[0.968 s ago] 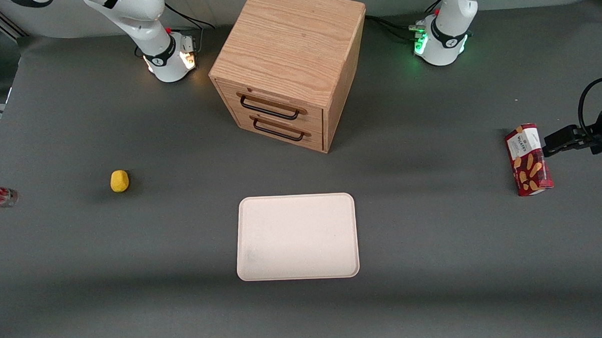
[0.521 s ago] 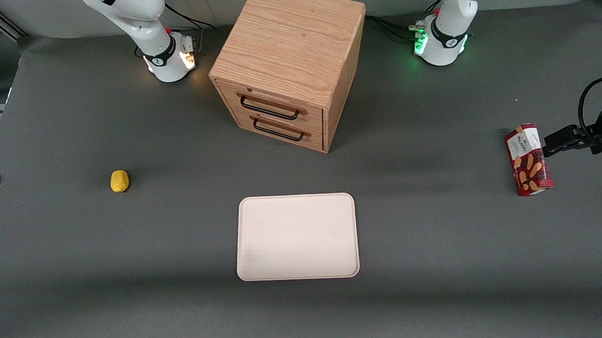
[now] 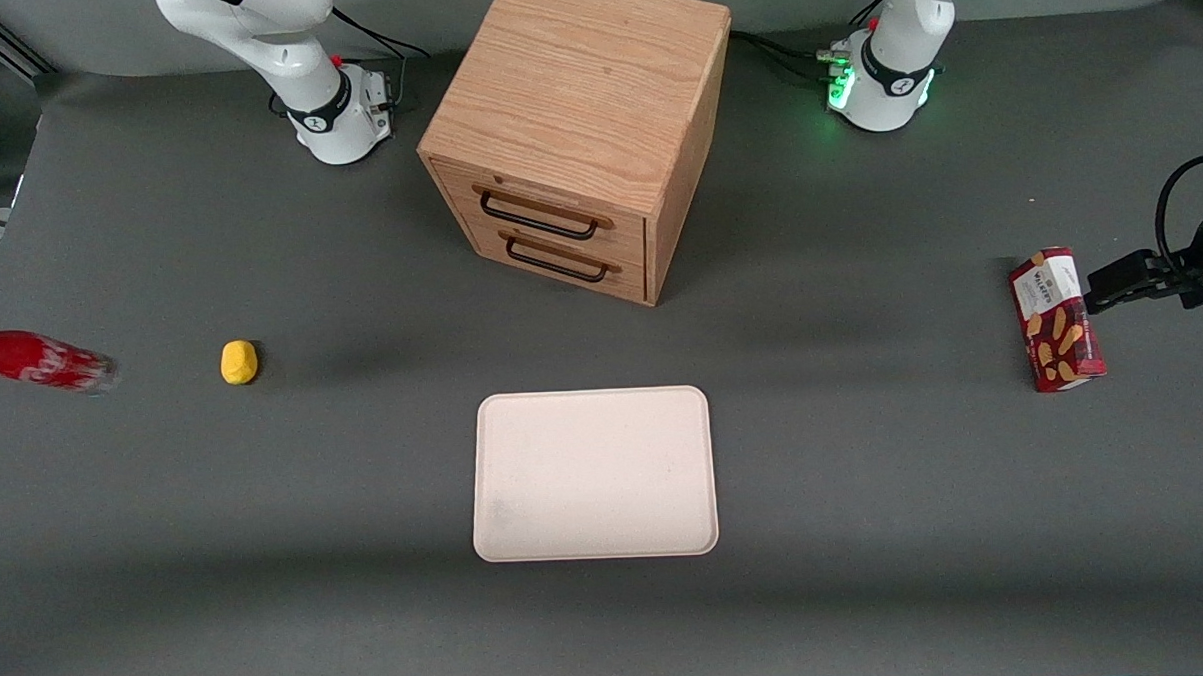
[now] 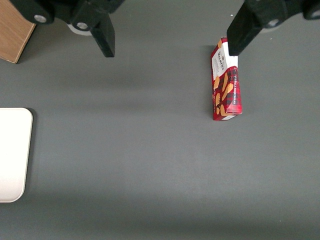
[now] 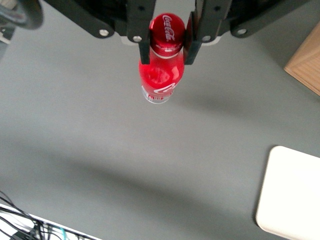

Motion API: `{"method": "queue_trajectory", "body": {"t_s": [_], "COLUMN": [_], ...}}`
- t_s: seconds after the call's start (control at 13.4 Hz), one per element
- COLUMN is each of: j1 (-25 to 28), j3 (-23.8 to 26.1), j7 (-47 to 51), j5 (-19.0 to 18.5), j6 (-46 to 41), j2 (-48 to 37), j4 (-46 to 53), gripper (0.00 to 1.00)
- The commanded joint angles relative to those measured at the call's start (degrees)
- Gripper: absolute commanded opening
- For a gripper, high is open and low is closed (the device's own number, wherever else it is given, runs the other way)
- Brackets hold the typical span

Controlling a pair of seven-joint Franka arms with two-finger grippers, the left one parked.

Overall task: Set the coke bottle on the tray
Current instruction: 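Lift the held bottle and carry it toward the white tray, then stand the bottle upright and lower it onto the tray's rim area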

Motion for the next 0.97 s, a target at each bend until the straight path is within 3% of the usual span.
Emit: {"method": "queue_trajectory", "body": {"t_s": [0.0, 0.45, 0.6, 0.89], "j1": [7.6, 22.4, 25.0, 27.9], "j3": [-1.3, -0.1, 0.2, 1.6], "j7": [11.4, 43.9, 51.4, 60.7], "j5": [-0.7, 2.6, 4.7, 4.9], "j6": [-1.3, 2.8, 5.5, 9.7], "j2": [-1.1, 4.0, 5.1, 8.2], "j4": [0.1, 3.9, 4.1, 4.3], "gripper": [0.00, 0.00, 0.00, 0.00]}}
